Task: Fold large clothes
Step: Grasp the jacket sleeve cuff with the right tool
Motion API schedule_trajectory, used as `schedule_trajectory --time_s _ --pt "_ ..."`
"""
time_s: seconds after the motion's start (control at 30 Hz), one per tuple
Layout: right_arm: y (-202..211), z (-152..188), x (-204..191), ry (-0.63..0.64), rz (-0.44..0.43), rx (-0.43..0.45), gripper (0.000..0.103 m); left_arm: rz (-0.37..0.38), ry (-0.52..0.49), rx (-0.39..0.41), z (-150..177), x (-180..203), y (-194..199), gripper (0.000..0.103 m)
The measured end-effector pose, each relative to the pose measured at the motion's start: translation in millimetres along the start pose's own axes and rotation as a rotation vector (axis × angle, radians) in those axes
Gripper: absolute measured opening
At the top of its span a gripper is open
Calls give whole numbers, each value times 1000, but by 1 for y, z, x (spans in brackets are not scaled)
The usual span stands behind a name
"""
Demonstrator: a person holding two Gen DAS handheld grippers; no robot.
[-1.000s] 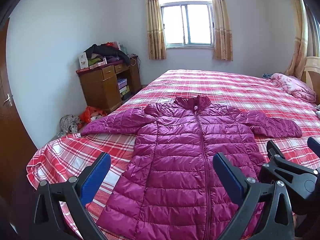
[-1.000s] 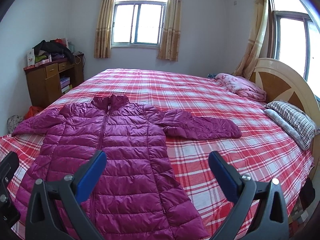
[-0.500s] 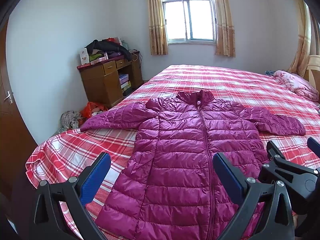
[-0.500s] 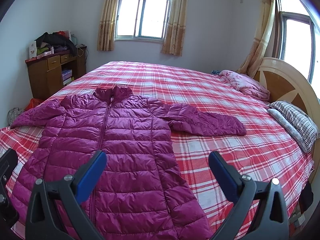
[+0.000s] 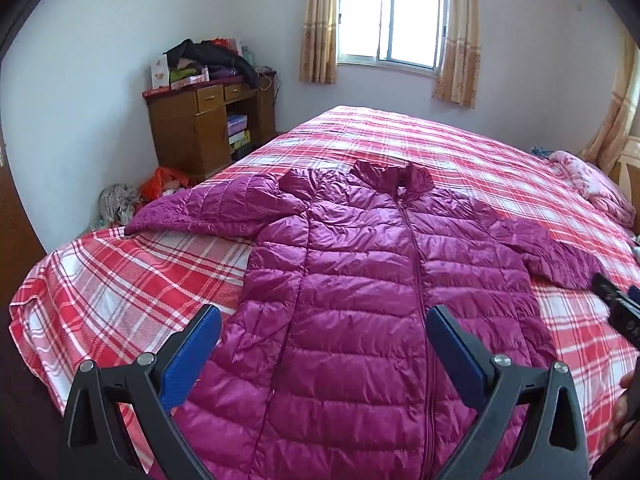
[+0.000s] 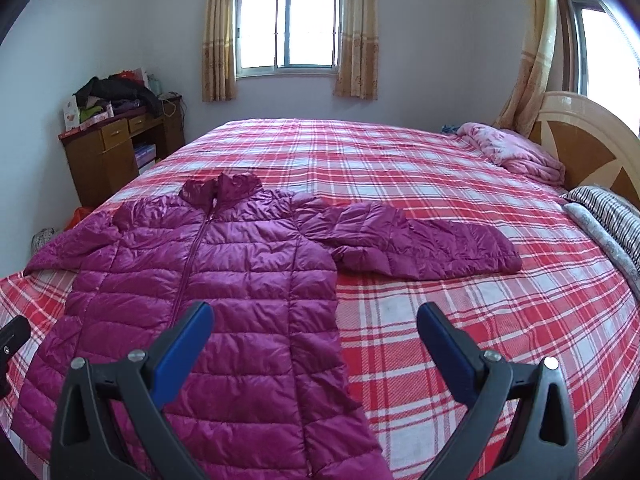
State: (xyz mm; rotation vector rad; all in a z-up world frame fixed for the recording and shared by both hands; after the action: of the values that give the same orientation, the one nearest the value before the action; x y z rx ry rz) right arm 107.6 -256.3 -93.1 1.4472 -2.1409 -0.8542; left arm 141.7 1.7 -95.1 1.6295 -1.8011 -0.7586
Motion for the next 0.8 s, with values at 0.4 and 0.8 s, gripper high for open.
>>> schedule_trajectory --time_s 0.4,0.8 --pt "-100 -60 249 -342 276 -97 96 -55 -56 -44 -51 22 -68 102" --pt "-190 -48 324 -552 287 -260 69 -28 -80 -127 -57 57 -122 102"
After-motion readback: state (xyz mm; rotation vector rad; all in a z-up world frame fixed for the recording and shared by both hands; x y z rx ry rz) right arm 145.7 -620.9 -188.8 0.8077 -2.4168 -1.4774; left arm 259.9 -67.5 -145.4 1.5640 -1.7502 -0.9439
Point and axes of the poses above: each gripper's, at about its wrist camera, not at the fingertips, and y roughly against the way its jaws point, x to its right, z to its underside, the point moved 7 cm from there along -y, roughly the way its jaws point, and after that the axes turned 10 degrees about -x, right-handed, at the moved point
